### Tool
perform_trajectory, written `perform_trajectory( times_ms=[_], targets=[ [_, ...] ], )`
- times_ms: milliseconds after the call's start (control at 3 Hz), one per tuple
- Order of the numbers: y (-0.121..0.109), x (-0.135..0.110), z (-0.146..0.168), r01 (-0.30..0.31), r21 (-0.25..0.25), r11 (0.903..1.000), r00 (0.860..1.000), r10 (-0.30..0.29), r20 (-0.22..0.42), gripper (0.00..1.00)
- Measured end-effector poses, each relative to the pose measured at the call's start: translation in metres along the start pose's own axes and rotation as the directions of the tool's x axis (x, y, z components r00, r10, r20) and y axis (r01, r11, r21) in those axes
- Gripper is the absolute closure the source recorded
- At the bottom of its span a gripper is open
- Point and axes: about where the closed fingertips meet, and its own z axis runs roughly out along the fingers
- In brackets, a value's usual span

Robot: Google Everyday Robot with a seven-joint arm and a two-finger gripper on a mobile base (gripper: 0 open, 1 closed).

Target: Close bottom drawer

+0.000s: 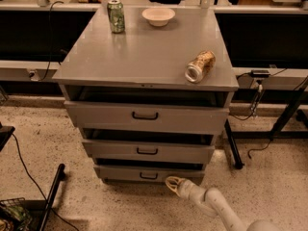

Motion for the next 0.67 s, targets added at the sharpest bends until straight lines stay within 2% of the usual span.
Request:
perform_trajectory(
  times_ms=[333,667],
  targets=[
    [0.034,-0.005,-0.020,-0.025,-0.060,0.9979,0.999,0.027,0.023,1.00],
    [0.078,-0.017,-0.057,-0.095,-0.097,0.9907,0.990,0.104,0.094,1.00]
  ],
)
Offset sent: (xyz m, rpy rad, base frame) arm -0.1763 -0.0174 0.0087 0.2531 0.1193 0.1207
